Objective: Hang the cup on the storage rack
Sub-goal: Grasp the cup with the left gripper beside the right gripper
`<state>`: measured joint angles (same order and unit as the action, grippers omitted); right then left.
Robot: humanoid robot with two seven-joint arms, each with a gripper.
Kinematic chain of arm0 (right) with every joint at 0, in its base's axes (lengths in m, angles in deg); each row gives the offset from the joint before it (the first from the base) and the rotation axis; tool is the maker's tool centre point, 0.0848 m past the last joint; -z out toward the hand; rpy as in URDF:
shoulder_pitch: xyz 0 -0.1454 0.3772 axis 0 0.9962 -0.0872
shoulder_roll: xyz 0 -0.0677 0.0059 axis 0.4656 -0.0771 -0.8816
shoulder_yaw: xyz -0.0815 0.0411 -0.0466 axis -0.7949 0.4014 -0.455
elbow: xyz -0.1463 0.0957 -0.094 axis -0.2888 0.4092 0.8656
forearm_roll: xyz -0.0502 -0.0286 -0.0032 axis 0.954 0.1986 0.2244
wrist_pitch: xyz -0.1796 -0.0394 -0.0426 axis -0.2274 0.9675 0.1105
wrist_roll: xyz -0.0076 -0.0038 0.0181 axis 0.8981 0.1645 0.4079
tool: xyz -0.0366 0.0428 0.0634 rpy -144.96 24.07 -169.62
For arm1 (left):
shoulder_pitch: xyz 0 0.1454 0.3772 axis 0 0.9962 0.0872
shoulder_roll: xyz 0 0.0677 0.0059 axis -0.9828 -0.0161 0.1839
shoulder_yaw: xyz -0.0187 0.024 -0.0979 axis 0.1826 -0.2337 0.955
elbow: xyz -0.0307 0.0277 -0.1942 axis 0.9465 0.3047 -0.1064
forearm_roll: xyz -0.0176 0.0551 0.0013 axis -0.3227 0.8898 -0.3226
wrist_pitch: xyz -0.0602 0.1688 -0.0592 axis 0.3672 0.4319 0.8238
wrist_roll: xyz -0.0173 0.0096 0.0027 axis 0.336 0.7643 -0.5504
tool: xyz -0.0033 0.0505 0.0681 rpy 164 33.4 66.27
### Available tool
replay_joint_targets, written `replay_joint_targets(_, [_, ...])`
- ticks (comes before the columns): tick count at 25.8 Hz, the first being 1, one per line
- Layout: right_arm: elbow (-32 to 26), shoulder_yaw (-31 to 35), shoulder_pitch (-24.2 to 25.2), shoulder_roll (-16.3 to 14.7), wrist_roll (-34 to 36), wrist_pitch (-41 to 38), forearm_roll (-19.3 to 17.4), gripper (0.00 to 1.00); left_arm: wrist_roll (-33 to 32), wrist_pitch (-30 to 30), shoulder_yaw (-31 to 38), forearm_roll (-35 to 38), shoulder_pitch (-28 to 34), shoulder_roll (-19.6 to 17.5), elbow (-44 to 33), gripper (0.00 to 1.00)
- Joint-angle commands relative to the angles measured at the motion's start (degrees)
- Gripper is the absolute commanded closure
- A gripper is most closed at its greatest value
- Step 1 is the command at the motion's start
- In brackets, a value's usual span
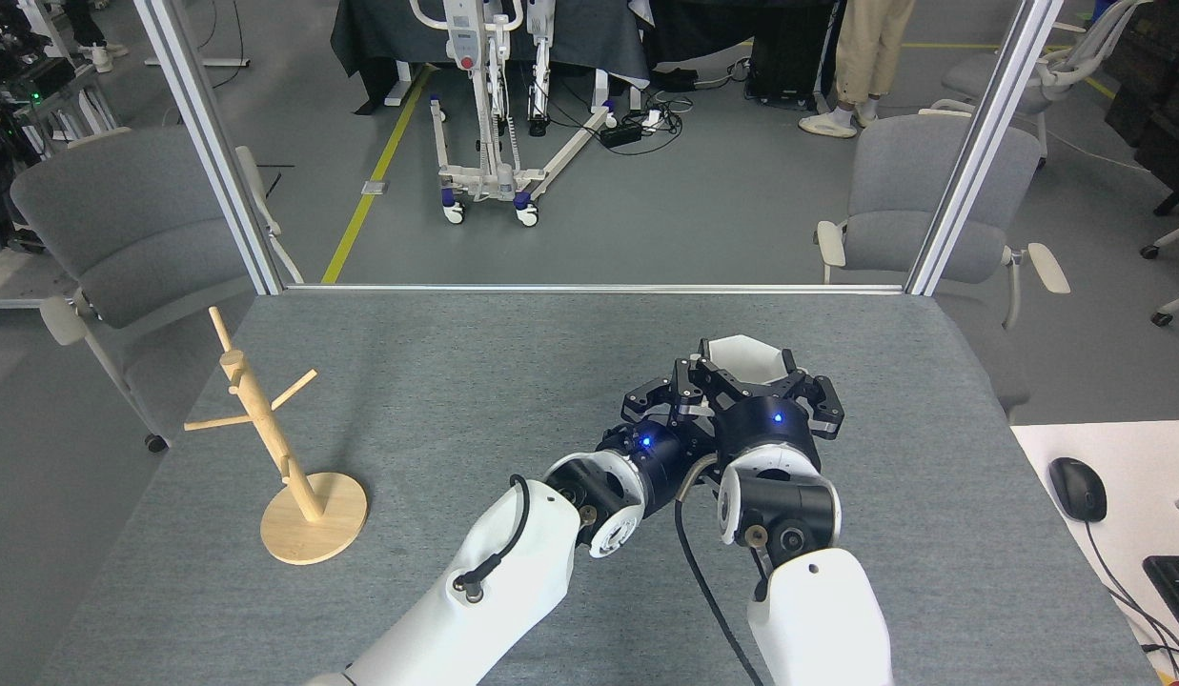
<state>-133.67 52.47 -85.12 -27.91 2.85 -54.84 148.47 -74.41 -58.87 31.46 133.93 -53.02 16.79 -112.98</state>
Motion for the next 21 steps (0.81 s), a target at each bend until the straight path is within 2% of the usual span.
replay_joint_targets(1, [0.3, 0.0, 0.0, 0.0, -0.5, 0.0, -0.1, 0.91, 0.2, -1.7, 0.0, 0.0, -0.1, 0.1, 0.1, 1.00])
replay_joint_targets(4, [0.5, 0.0, 0.0, 0.0, -0.5, 0.0, -0.1, 0.89, 0.2, -1.8, 0.0, 0.0, 0.0, 0.0, 0.1, 1.00])
replay_joint_targets(6, [0.5, 0.1, 0.0, 0.0, -0.4, 0.0, -0.1, 0.83, 0.2, -1.8, 0.0, 0.0, 0.0, 0.0, 0.1, 1.00])
replay_joint_targets(7, [0.5, 0.1, 0.0, 0.0, -0.4, 0.0, -0.2, 0.77, 0.2, -1.7, 0.0, 0.0, 0.0, 0.0, 0.1, 1.00])
replay_joint_targets(14, [0.5, 0.2, -0.1, 0.1, -0.2, 0.3, -0.2, 0.07, 0.2, -1.8, 0.0, 0.0, 0.0, 0.0, 0.1, 1.00])
replay_joint_targets(18, [0.5, 0.3, -0.1, 0.1, 3.6, 0.3, -0.8, 0.02, 0.2, -1.8, 0.0, 0.0, 0.0, 0.0, 0.2, 1.00])
replay_joint_targets(21, [0.6, 0.3, 0.0, 0.1, 8.4, 0.3, -2.7, 0.01, 0.2, -1.7, 0.0, 0.0, 0.0, 0.0, 0.2, 1.00])
